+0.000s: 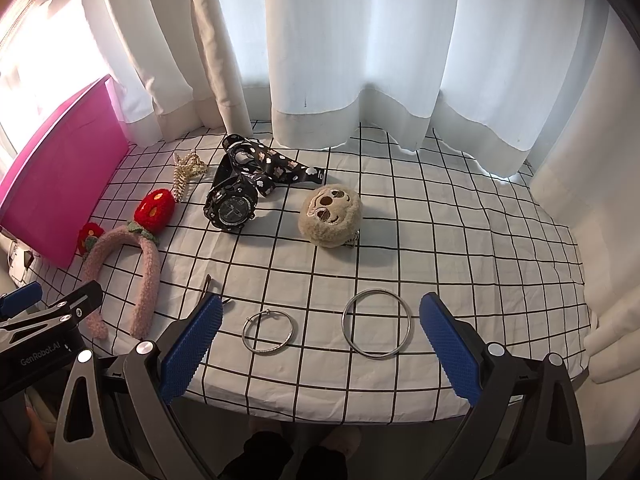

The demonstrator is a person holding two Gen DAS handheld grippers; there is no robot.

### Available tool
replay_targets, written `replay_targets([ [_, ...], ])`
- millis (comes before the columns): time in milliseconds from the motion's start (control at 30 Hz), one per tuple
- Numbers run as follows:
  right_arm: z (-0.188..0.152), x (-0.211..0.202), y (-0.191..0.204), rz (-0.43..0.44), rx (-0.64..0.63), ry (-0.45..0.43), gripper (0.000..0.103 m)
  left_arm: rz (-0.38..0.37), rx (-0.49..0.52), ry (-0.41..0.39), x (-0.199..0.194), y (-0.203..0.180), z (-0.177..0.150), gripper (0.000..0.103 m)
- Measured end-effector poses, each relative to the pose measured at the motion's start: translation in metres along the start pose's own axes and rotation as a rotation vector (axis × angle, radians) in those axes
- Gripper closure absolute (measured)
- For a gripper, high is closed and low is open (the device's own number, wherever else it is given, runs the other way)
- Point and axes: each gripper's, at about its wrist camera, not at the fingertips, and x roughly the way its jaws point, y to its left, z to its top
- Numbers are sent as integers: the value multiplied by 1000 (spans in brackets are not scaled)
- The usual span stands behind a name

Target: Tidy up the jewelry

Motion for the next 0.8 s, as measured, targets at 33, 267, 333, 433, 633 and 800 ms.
replay_targets([
  [33,0,0,0,1,1,0,9,0,0,0,0,0,0,6],
  [267,0,-1,0,1,2,-1,9,0,1,0,0,1,1,6],
  [333,0,0,0,0,3,0,9,-1,1,0,0,1,1,6],
  [433,1,0,0,0,2,1,9,-1,1,0,0,1,1,6],
  [633,-1,2,-2,2,4,5,9,1,4,5,1,-2,-1,6],
  [800,-5,5,-7,4,7,11,9,7,10,4,3,-9,-6,6],
])
